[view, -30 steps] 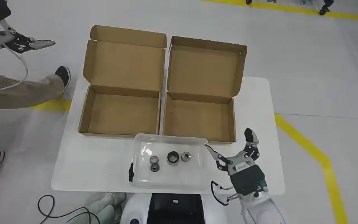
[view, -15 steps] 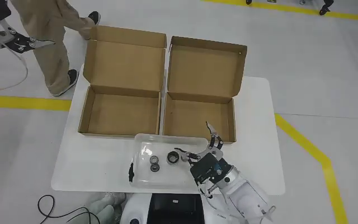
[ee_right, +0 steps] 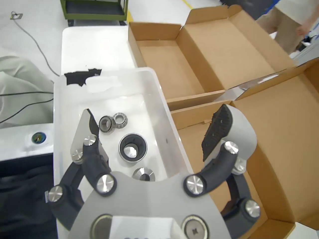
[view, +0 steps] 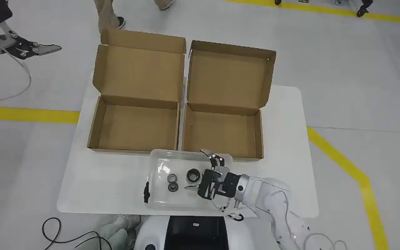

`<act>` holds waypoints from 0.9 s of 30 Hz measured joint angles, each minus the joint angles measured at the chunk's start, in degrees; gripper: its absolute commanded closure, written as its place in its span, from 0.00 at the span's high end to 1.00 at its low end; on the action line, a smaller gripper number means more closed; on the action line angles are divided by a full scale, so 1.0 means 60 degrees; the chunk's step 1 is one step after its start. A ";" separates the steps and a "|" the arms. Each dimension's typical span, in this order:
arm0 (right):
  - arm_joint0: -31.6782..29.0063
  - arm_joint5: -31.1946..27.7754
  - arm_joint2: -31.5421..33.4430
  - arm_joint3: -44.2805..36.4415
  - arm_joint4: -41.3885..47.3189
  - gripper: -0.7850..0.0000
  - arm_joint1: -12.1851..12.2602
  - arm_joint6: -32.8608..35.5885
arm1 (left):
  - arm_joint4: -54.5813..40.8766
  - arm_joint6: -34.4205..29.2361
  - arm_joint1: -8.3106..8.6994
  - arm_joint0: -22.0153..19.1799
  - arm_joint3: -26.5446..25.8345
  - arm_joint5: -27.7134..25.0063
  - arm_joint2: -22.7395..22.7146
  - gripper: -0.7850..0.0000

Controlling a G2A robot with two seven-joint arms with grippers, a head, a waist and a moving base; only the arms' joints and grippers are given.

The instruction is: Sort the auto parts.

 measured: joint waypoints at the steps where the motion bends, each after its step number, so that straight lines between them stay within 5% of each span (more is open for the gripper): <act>1: 0.0083 -0.0207 -0.0022 0.0036 0.0138 1.00 0.0005 0.0316 | 0.0000 0.0000 0.0000 0.0000 0.0000 0.0000 0.0000 1.00; 9: 0.0569 -0.0646 -0.0080 0.0328 0.1686 1.00 0.0006 0.2091 | 0.0000 0.0000 0.0000 0.0000 0.0000 0.0000 0.0000 1.00; 27: 0.0565 -0.0638 -0.0081 0.0326 0.1678 1.00 0.0006 0.2081 | 0.0000 0.0000 0.0000 0.0000 0.0000 0.0000 0.0000 1.00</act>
